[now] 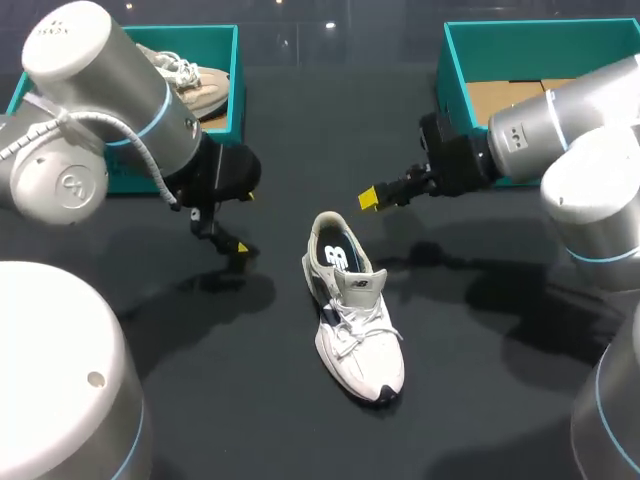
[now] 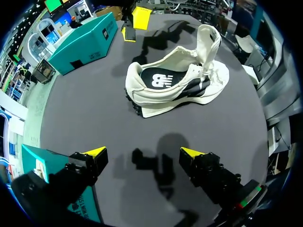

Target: Take the shoe out of the shoebox, open the shoe tongue, remove and reinsert the insole, then place the shoe into the shoebox

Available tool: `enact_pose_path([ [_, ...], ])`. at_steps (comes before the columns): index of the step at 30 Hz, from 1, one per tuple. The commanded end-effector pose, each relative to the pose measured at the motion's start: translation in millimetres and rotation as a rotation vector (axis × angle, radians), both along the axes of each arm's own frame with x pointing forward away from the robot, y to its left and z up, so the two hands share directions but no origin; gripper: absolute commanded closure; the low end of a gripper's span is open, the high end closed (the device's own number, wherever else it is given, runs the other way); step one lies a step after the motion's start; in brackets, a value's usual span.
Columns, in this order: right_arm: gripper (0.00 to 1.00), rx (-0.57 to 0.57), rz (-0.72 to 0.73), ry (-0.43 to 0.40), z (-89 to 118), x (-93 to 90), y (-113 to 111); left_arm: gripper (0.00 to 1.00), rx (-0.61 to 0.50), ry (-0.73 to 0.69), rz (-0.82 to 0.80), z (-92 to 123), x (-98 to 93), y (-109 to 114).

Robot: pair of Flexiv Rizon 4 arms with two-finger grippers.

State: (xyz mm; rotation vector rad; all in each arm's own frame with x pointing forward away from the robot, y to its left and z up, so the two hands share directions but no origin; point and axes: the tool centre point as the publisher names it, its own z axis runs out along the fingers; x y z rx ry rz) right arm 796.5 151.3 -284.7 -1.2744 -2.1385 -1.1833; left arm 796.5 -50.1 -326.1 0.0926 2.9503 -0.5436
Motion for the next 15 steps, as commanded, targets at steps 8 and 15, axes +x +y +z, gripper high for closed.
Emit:
enact_pose_path([
  [8, 1.0, -0.364, -0.101, 0.067, 23.7, 10.9, -9.0, 0.0, 0.008, 0.024, -0.041, 33.5, -1.1, 46.8],
  [15, 1.0, -0.522, -0.195, 0.091, 31.8, 4.6, -6.5, 0.0, 0.034, 0.041, -0.174, 52.6, -3.2, 72.8],
])
